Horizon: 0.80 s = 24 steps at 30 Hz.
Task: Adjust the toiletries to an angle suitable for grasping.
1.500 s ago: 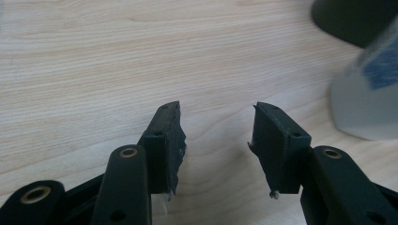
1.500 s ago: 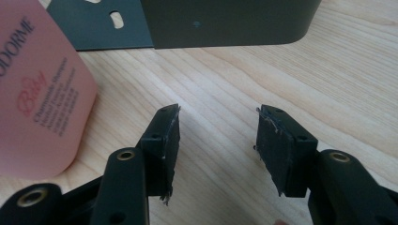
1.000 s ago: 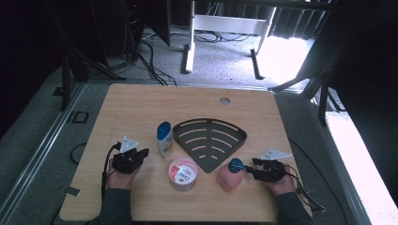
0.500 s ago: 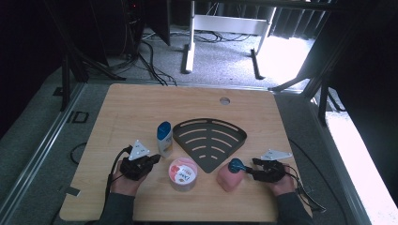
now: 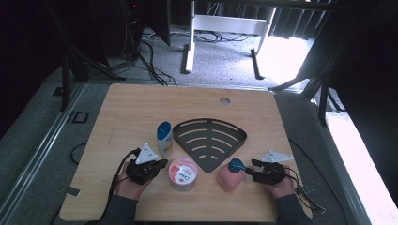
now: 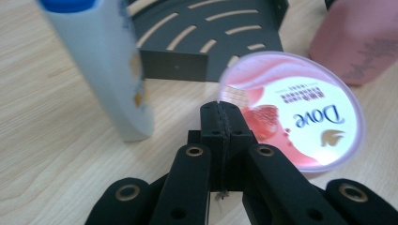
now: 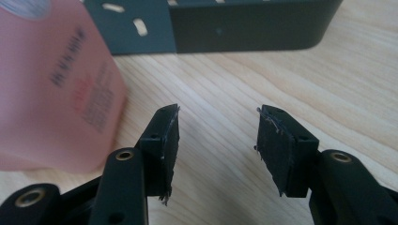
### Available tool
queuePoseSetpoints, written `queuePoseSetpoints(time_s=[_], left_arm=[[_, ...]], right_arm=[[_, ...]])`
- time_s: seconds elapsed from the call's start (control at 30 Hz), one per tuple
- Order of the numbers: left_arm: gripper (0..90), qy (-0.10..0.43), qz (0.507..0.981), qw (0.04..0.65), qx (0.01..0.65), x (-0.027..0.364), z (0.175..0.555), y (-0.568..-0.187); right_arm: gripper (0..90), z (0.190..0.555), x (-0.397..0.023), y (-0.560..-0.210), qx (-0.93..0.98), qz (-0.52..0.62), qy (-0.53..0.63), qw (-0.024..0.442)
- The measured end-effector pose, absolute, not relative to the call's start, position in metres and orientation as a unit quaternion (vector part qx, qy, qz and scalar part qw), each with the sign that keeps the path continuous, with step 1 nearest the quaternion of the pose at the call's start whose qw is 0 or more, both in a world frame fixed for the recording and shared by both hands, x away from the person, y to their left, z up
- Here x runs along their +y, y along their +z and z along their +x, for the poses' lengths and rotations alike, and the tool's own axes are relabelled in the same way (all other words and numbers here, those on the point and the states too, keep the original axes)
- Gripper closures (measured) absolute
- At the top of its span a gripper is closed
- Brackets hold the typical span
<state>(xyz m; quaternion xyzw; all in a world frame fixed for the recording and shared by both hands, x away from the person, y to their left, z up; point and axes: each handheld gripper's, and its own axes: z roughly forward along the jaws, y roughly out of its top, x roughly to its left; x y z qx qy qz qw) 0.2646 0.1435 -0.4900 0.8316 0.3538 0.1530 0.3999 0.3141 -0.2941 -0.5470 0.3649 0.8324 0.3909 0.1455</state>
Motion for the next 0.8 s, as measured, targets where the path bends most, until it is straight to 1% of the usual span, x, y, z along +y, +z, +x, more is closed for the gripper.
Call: queuePoseSetpoints(time_s=[0.1,0.27,0.33,0.53,0.8], left_arm=[[89.9,0.152,0.838,0.396,0.343,0.138,0.262,-0.491],[89.9,0.150,0.847,0.392,0.328,0.130,0.260,-0.490],[89.9,0.138,0.846,0.398,0.327,0.129,0.261,-0.491],[89.9,0.128,0.852,0.401,0.310,0.123,0.259,-0.494],[89.9,0.128,0.862,0.389,0.301,0.129,0.255,-0.492]], right_arm=[[48.2,0.308,-0.292,-0.542,0.822,0.365,0.415,0.138],[49.5,0.299,-0.287,-0.539,0.823,0.357,0.418,0.143],[49.6,0.297,-0.287,-0.536,0.822,0.354,0.420,0.146],[48.6,0.293,-0.286,-0.532,0.817,0.351,0.434,0.144],[47.5,0.294,-0.287,-0.532,0.820,0.345,0.435,0.137]])
